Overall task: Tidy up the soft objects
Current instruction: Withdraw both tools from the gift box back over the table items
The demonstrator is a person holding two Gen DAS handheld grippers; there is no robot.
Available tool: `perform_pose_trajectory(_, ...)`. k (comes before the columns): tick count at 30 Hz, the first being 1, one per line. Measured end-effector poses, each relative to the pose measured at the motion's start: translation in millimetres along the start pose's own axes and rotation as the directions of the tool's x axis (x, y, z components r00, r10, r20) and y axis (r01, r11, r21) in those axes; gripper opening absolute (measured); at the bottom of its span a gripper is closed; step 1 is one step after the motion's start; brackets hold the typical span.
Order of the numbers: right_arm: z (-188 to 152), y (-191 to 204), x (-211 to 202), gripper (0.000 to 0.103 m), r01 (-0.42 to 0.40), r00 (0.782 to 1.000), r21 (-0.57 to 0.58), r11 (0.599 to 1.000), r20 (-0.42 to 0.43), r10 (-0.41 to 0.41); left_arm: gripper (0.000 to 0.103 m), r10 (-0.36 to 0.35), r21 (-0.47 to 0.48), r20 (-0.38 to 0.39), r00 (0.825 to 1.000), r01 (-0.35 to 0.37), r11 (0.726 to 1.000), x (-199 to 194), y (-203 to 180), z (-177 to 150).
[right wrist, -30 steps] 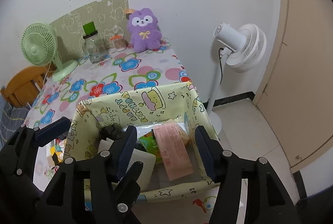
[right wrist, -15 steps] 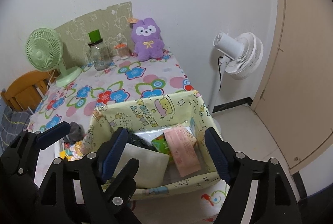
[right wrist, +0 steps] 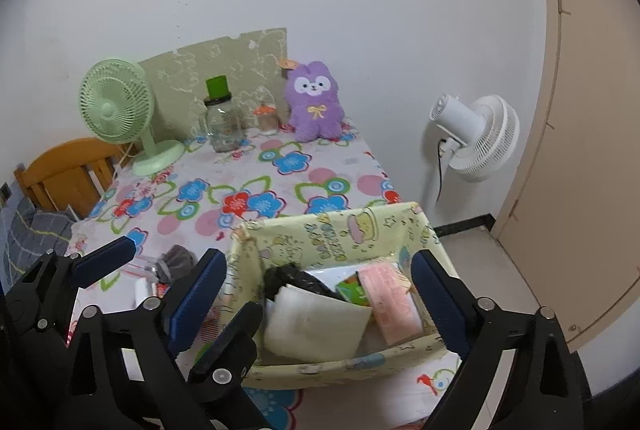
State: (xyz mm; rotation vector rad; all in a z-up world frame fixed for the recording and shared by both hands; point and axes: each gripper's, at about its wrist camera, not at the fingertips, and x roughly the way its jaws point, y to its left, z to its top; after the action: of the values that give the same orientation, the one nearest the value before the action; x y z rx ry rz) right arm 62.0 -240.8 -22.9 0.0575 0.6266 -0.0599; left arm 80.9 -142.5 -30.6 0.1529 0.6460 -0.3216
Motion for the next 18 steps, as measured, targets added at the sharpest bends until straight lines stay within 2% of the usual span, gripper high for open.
perform_pose_trajectory(8, -1, 25, -7, 0.103, -0.022, 0.999, -0.030, 0.999, 0.029, 0.023, 0.103, 0.030, -0.034, 0.005, 1.000, -0.030, 0.999, -10, 25, -9)
perform_pose_trajectory(18, -5, 61, -7, 0.103, -0.068, 0.997, -0.046, 0.997, 0.030, 0.069, 0.103, 0.079, -0.066, -0.001, 0.997, -0.079, 0.995, -18, 55, -20)
